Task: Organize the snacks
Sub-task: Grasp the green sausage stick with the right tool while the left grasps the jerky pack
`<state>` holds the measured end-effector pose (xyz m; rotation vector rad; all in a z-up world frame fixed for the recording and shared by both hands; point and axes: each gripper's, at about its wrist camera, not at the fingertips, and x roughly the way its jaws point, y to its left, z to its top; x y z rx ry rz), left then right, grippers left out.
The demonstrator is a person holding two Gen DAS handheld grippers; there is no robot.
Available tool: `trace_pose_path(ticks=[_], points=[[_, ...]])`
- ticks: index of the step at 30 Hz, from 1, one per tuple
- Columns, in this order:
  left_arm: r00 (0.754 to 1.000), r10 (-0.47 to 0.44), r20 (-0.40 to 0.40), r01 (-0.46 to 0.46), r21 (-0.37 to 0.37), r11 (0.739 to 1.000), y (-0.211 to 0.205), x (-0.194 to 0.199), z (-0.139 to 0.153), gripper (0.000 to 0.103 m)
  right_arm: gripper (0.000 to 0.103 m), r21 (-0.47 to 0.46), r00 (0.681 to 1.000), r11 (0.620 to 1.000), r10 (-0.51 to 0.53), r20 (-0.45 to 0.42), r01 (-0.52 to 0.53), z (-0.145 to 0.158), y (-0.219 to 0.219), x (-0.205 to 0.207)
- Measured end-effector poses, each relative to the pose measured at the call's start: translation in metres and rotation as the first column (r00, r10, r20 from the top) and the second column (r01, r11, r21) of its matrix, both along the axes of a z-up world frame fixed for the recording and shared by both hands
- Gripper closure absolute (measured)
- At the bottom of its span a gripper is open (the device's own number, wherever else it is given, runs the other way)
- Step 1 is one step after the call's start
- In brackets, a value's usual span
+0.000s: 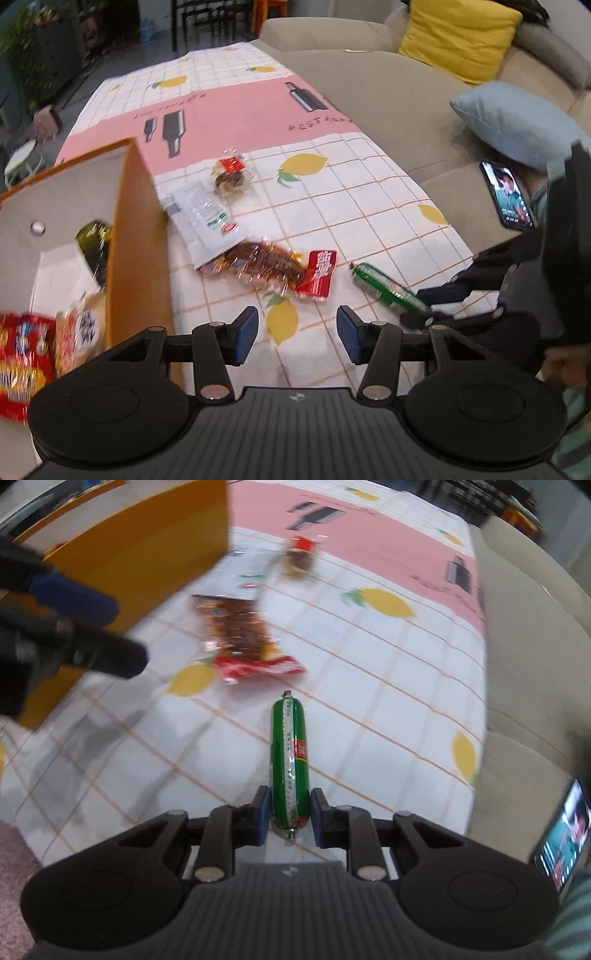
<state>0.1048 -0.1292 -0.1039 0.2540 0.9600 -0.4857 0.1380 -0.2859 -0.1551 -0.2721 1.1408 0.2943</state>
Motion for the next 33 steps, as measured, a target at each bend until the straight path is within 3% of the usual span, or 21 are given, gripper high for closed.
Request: trace_pose_path(ticks=[5, 12, 16, 18, 20, 22, 24, 33], points=[[0.998, -0.060, 0.036, 0.059, 0.036, 0.998, -0.016, 0.010, -0.015, 0.045, 0.082, 0.032, 0.997, 0.997, -0.068, 0.018, 0.068, -0.001, -0.009, 0.014], [0.982, -0.163, 0.099, 0.147, 0.148, 0.978, -0.040, 0.006, -0.042, 0.046, 0.079, 0.037, 0.996, 0.999, -0.008, 0.084, 0.005, -0.003, -0.005, 0.022], [0.975, -0.167, 0.145, 0.135, 0.209, 0.968, -0.047, 0.009, -0.052, 0.048, 0.079, 0.043, 0.997, 0.999, -0.012, 0.072, 0.009, -0.009, -0.008, 0.028], [0.978, -0.159, 0.137, 0.130, 0.198, 0.972, -0.048, 0.013, -0.055, 0.059, 0.081, 0.068, 0.997, 0.997, -0.032, 0.066, 0.027, -0.009, -0.010, 0.030], [0.980, -0.156, 0.123, 0.133, 0.173, 0.976, -0.047, 0.014, -0.055, 0.079, 0.083, 0.093, 0.997, 0.995, -0.053, 0.053, 0.048, -0.009, -0.012, 0.032], [0.976, -0.168, 0.136, 0.144, 0.170, 0.975, -0.048, 0.009, -0.054, 0.088, 0.083, 0.108, 0.996, 0.992, -0.073, 0.044, 0.068, -0.010, -0.014, 0.032], [0.972, -0.185, 0.147, 0.158, 0.179, 0.971, -0.049, 0.003, -0.052, 0.090, 0.083, 0.104, 0.996, 0.992, -0.077, 0.044, 0.072, -0.010, -0.014, 0.032], [0.985, -0.159, 0.064, 0.154, 0.081, 0.985, -0.032, -0.018, -0.031, 0.094, 0.083, 0.119, 0.991, 0.984, -0.131, -0.007, 0.131, -0.007, -0.016, 0.020]])
